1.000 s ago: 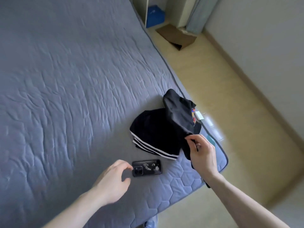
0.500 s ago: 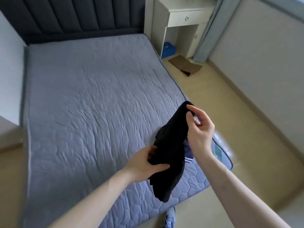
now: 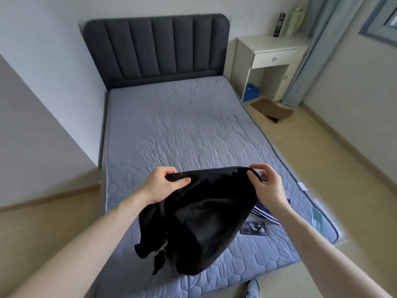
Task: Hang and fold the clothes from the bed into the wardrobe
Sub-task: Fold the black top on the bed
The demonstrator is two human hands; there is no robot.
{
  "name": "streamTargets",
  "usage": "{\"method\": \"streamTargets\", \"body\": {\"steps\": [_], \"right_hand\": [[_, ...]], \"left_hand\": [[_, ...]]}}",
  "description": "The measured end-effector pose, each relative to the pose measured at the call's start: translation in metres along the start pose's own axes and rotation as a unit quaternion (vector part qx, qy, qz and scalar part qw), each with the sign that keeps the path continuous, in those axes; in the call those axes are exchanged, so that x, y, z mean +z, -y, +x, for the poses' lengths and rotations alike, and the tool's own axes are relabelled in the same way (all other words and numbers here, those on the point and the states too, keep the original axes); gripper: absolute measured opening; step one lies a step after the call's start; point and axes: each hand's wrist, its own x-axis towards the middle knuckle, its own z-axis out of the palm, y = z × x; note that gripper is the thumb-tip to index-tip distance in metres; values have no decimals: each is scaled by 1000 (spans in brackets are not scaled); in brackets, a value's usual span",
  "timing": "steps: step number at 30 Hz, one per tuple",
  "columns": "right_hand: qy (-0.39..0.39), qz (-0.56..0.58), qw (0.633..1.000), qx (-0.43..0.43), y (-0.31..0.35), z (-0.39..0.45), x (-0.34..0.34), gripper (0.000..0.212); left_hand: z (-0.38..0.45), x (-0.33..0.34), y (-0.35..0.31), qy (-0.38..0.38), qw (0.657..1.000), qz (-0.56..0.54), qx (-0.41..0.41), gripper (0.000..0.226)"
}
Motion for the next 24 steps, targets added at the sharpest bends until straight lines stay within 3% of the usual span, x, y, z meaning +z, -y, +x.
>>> {"method": "streamTargets", "body": {"steps": [3, 6, 8, 12, 15, 17, 20, 24], "right_hand": [[71, -69, 995, -20, -5, -5, -8, 30], [148, -174, 972, -60, -5, -11, -7, 19], [172, -218, 958, -77, -3, -14, -6, 22], [185, -243, 947, -100, 6, -10, -9, 17], [160, -248, 949, -110, 10, -4, -15, 13], [137, -239, 955, -105, 8, -1, -18, 14], [111, -236, 961, -88, 1, 2, -25, 19], [91, -248, 963, -48, -17, 0, -34, 25]], "left_hand": [[-5, -38, 13, -30, 995, 90, 23, 56], [-9, -56, 18, -54, 982, 171, 52, 55], [-9, -63, 16, -63, 971, 219, 70, 58], [-5, -78, 18, 36, 934, 353, 41, 67], [-4, -88, 37, 94, 898, 430, -3, 37], [-7, -91, 49, 87, 936, 340, -39, 23], [-9, -89, 41, 20, 991, 125, -38, 26], [-10, -88, -16, -59, 997, -17, 55, 20]]}}
